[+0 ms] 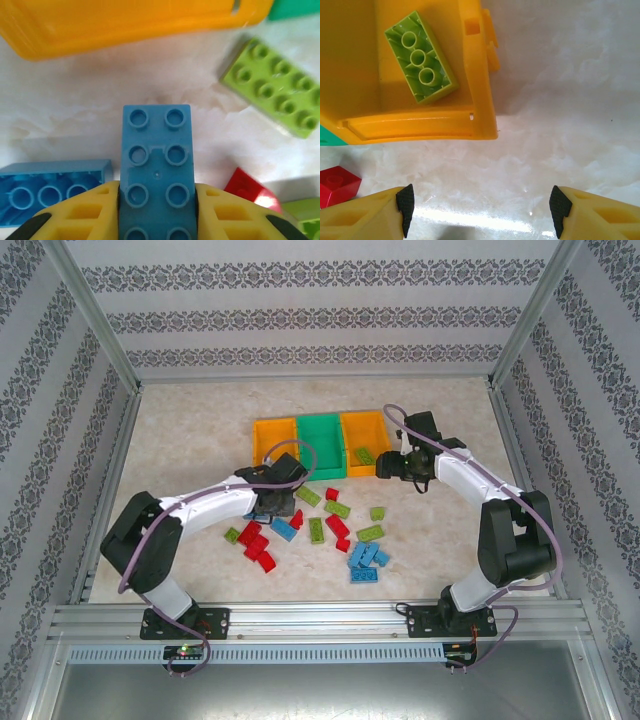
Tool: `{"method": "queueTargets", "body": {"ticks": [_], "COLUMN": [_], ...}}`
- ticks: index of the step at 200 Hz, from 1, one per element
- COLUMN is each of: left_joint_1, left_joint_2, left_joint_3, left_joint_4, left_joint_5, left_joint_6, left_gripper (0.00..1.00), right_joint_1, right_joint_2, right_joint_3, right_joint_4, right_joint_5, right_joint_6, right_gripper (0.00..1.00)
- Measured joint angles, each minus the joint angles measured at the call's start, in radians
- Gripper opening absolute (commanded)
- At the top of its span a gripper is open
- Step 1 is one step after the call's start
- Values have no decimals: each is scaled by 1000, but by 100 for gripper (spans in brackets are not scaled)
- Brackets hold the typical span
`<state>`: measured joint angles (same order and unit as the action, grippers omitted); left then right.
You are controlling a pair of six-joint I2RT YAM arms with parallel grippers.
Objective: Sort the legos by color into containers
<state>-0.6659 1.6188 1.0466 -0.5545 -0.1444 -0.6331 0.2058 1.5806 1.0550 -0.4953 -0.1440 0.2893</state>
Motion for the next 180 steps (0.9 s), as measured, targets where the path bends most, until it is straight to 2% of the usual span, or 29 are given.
{"method": "queueTargets", "body": {"ticks": [32,64,104,141,180], "left_joint_1": [9,80,190,228,228], "left_joint_2": [-60,-54,92,224,262], "left_joint_3": [111,204,308,384,405], "left_joint_4": [-18,-15,-14,-15,-14], "left_joint_5": [-47,-50,-17,10,25], "left_joint_6": [35,85,119,134,137], "left_gripper": [27,27,30,32,45], "right_joint_1": [27,87,98,101,112], "right_joint_2": [-14,-43,-75,-121,-176], "right_joint_3": [-13,-33,-87,-130,-192], "right_joint_4": [2,-1,-5,-18,-44], "right_joint_5": [4,8,34,36,41], "right_joint_6": [-6,-7,8,41,74], "right_gripper": [75,75,75,75,75]}}
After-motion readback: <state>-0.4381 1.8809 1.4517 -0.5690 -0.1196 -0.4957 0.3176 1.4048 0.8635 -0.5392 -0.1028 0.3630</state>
